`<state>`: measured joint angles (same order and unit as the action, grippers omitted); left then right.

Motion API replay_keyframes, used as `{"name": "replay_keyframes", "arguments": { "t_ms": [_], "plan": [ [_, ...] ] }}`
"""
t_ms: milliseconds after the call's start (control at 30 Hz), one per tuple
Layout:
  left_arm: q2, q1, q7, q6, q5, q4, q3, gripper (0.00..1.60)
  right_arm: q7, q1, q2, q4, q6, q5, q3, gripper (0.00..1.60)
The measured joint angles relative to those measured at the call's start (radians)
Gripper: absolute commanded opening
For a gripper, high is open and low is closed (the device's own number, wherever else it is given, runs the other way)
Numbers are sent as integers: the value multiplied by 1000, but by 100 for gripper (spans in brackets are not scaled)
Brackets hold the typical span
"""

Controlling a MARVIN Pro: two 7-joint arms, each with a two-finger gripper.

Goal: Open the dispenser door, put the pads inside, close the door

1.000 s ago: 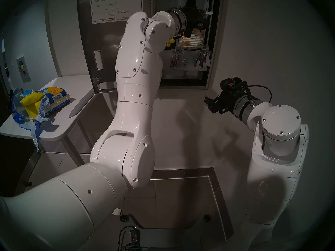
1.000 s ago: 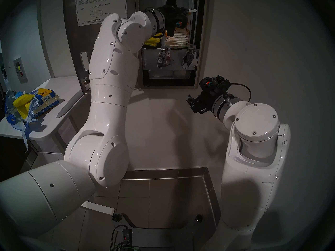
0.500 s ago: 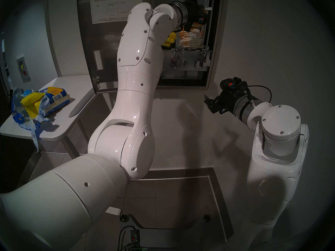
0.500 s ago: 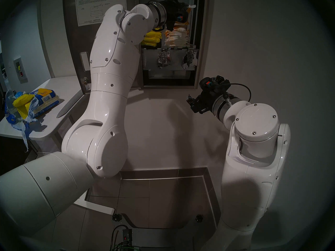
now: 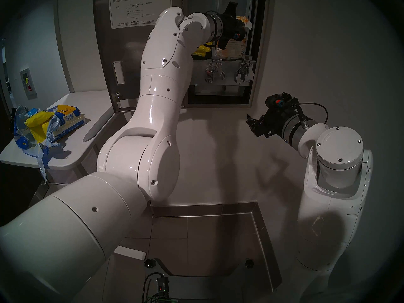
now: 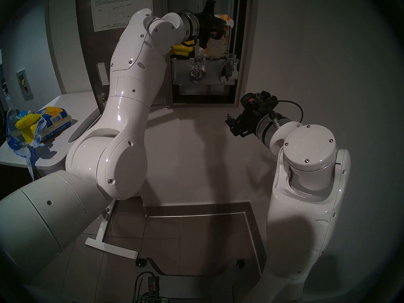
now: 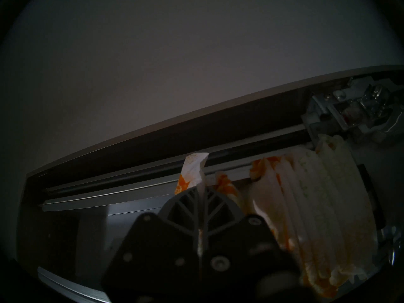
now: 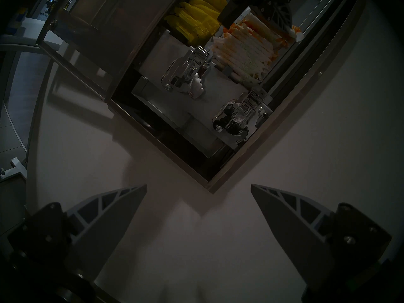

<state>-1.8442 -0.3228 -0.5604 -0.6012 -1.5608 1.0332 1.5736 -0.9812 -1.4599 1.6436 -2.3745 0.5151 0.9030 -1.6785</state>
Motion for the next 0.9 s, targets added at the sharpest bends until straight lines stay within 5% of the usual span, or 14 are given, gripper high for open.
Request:
{"name": "replay_keyframes", "arguments": {
  "t_ms": [367, 900],
  "plan": [
    [-15, 51, 20, 40, -2, -94, 13, 0, 0, 0, 0, 0, 0, 0, 0, 160],
    [-27, 82, 5, 65, -13, -118, 29, 0, 0, 0, 0, 1, 0, 0, 0, 160]
  ]
}}
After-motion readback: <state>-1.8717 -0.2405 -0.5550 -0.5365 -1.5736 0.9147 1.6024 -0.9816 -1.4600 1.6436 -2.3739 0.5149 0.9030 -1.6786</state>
